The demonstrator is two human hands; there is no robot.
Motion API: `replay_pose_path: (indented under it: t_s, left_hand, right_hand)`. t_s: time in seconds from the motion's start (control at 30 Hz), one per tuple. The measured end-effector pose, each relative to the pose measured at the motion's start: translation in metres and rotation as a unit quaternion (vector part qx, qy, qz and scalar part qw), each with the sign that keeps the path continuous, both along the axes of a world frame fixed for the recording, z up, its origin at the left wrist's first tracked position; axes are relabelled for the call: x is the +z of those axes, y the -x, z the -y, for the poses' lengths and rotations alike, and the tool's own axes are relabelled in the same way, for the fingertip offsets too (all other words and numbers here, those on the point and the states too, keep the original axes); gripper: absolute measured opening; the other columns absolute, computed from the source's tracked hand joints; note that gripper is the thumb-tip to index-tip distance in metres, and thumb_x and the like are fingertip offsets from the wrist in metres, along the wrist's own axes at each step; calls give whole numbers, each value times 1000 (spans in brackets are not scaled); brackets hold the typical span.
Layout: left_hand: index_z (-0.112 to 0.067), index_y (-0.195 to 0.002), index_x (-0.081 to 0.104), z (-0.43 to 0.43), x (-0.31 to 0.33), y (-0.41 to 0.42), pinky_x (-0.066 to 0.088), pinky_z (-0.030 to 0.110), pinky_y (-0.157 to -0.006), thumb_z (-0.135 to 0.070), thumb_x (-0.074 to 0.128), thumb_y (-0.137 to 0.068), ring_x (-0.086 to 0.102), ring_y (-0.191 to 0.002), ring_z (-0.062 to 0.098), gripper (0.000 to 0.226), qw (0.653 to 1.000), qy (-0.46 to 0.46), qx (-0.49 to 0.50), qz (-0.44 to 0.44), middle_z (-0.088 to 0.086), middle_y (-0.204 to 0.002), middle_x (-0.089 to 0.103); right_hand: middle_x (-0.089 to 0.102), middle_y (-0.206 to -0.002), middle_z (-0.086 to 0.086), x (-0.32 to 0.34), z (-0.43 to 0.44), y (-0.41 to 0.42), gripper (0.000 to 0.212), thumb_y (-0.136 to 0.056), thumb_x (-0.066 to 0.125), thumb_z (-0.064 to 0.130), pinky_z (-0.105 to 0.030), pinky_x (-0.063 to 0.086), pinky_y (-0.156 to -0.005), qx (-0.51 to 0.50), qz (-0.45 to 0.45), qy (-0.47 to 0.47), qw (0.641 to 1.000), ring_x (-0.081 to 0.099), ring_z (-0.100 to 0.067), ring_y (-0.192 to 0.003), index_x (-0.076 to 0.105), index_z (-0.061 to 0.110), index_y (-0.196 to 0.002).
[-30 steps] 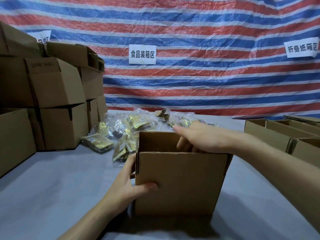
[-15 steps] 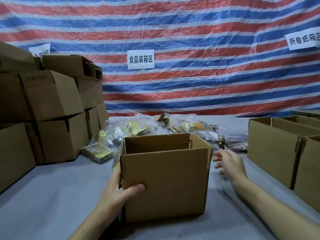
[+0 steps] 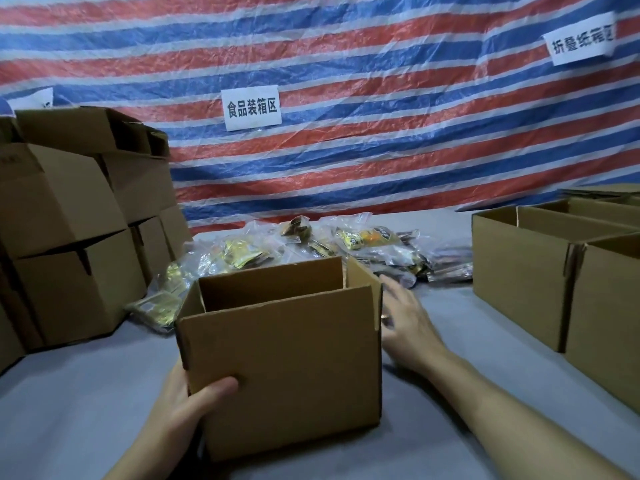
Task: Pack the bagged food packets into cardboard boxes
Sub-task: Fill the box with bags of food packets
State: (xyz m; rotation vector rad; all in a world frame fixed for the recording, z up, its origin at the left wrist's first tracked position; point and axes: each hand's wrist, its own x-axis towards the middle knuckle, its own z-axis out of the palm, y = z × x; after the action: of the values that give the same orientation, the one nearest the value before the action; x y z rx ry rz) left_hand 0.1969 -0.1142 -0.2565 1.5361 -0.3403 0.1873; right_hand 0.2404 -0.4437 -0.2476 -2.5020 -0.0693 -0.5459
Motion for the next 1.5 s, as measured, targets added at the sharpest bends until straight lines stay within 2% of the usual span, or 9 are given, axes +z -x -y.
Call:
replay_pose_path:
  t_s: [0.2,0.43,0.6,0.8,0.93,1.03,1.23,1.4,1.5]
  left_hand:
    - [-29,-103,68,4,4,5,51,36,-71,-20,72,-56,75,-84,11,48,1000,17,16,-13,-7,-93,79]
    - [-27,-111,64,7,12,16,51,39,-75,-50,93,-21,75,-91,19,98,1000,5,1,-21,-4,-100,79]
    - [-28,-112,63,10,19,19,50,38,-76,-68,94,-6,75,-89,10,118,1000,7,7,-30,-9,-102,78]
    - [-27,-112,65,7,17,20,50,41,-78,-68,94,-11,74,-92,13,113,999,7,10,-32,-6,-105,78]
    - [-38,-100,72,6,14,16,49,38,-75,-27,88,-45,74,-86,9,58,999,20,3,-35,-10,-98,78]
    - [-31,-107,66,6,12,15,48,39,-74,-16,72,-56,75,-82,9,53,999,21,15,-39,-9,-96,79]
    - [-26,-108,64,8,10,14,48,39,-74,-14,70,-57,76,-83,9,53,998,22,27,-44,-7,-94,79]
    - [-26,-109,64,5,8,12,50,40,-74,-17,70,-58,75,-86,14,52,998,21,33,-46,-5,-97,79]
    - [-27,-111,64,5,7,11,50,41,-75,-16,70,-59,76,-86,13,54,998,19,35,-41,-3,-99,79]
  right_hand:
    - [7,-168,16,-6,-1,-6,54,-103,40,43,-45,7,-121,50,-103,84,990,0,-12,-155,31,37,-156]
    - [23,-163,12,-4,-7,-1,58,-101,41,43,-42,22,-116,-7,-58,69,996,24,-16,-145,29,27,-155]
    - [51,-144,10,10,1,9,43,-95,56,26,-32,30,-105,-78,69,13,995,41,-15,-128,55,21,-138]
    - [72,-89,4,26,8,25,16,-84,65,6,-36,46,-81,-174,232,-135,947,50,-17,-93,76,17,-85]
    - [62,-76,-2,25,19,29,23,-88,59,8,-35,39,-70,-198,216,-244,924,53,-27,-91,58,14,-66]
    - [53,-70,-7,25,22,33,29,-88,46,15,-37,32,-68,-221,209,-245,921,48,-32,-86,39,15,-60]
    - [48,-109,1,28,12,31,13,-84,56,37,-40,31,-97,-227,79,-37,970,39,-24,-112,54,25,-86]
    - [26,-163,9,14,-8,30,69,-87,55,64,-47,13,-123,12,-54,79,995,17,-14,-151,42,35,-148]
    - [34,-161,6,10,-12,27,59,-88,53,65,-52,3,-122,-34,-139,140,980,15,-15,-153,59,29,-134]
